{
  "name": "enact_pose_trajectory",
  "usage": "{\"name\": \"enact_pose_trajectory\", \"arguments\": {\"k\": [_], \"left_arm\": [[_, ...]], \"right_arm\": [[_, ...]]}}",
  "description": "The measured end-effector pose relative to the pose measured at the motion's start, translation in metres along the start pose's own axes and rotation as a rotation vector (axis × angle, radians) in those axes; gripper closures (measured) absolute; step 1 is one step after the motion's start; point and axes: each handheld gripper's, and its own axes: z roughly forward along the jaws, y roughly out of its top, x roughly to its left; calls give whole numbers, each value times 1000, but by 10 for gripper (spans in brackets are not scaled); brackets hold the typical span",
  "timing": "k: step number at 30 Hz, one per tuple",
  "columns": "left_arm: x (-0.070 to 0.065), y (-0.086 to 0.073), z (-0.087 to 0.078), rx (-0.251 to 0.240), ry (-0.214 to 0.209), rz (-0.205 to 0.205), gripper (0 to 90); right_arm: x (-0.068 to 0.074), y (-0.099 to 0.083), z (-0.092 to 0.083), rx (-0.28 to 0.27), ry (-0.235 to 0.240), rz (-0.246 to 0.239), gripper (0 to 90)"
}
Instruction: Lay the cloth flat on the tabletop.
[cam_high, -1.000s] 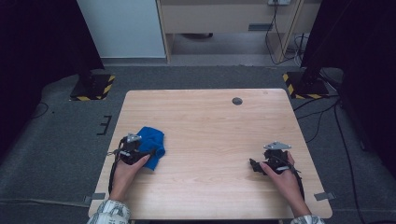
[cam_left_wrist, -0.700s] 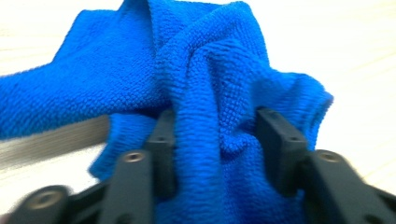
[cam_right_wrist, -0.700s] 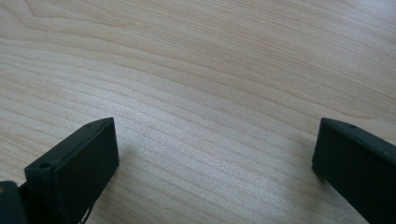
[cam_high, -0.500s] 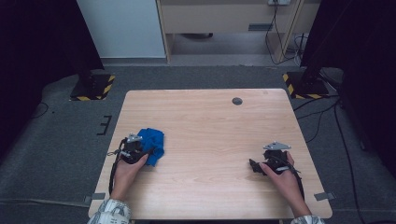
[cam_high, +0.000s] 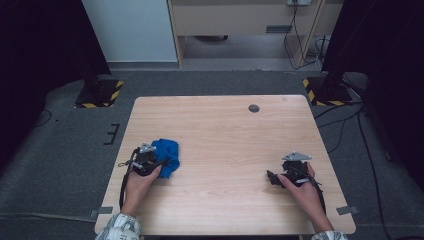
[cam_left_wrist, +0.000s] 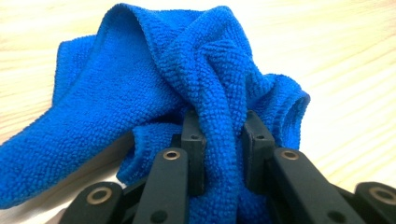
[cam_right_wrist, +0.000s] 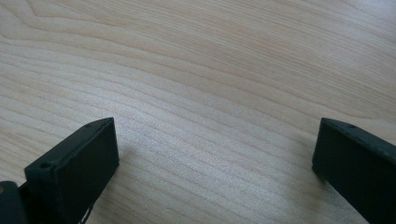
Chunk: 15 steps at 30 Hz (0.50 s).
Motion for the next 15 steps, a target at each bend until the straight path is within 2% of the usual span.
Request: {"name": "enact_pose_trajectory", "arguments": {"k": [2,8,15], "left_arm": [[-2,1,0,0,-2,7,743],[-28,11,6,3,-45,83,748],[-53,17,9,-10,-98,129,750]], "right_arm": [[0,0,0,0,1,-2,5],[0,1,1,-1,7,-5,5],[0,1,1,0,7,-6,5]]}}
